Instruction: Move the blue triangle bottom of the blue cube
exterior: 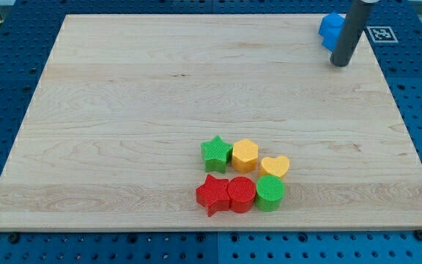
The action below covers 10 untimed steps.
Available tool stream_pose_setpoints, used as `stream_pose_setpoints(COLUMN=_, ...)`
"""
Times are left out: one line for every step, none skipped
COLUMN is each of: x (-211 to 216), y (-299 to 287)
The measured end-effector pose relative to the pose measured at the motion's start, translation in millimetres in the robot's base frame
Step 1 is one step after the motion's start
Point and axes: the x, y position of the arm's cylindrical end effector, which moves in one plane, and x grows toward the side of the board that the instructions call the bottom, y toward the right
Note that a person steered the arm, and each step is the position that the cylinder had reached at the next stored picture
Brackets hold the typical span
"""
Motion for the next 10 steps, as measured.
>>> stream_pose_setpoints(x=0, y=16)
stream_pose_setpoints(x=0, y=20)
stream_pose_setpoints(x=0, y=20)
stream_pose_setpoints(x=-5, y=20)
stream_pose_setpoints(x=-10, y=20)
stream_pose_setpoints(x=-16, y=20)
stream_pose_setpoints(x=-16, y=20)
stream_pose_setpoints(x=-16, y=9)
stream_pose_setpoints(x=-24, y=7)
stream_pose_setpoints(x=-31, y=13)
